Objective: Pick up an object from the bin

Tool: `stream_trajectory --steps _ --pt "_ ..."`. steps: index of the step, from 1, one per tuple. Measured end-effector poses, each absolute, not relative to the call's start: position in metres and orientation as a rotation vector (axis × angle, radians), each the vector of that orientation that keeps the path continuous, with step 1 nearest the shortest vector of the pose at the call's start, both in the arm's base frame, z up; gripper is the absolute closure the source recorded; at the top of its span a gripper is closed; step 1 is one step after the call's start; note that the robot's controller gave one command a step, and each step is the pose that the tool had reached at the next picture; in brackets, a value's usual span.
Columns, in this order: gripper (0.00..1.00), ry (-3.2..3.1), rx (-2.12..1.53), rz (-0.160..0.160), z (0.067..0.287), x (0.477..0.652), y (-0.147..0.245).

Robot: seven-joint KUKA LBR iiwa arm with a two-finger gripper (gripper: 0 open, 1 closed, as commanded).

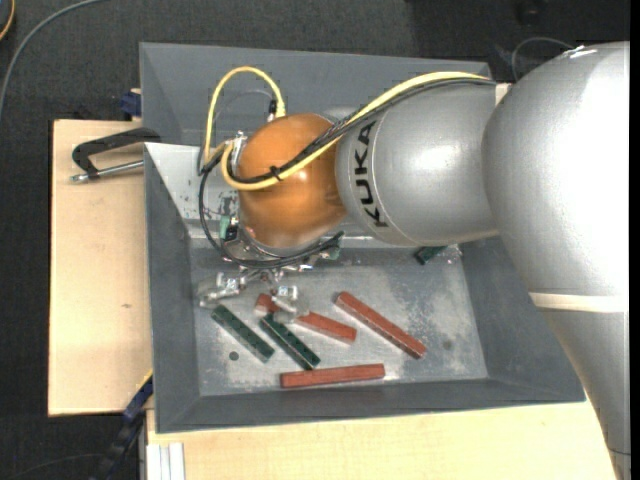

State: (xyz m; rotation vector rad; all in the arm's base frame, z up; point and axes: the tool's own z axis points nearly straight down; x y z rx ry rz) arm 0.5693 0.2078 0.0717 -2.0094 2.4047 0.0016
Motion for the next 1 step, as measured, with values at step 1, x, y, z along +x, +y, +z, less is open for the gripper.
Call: stream_trajectory --steps 1 --pt "1.0 2.408 -2.01 -0.001 0.0734 0.5704 0.2065"
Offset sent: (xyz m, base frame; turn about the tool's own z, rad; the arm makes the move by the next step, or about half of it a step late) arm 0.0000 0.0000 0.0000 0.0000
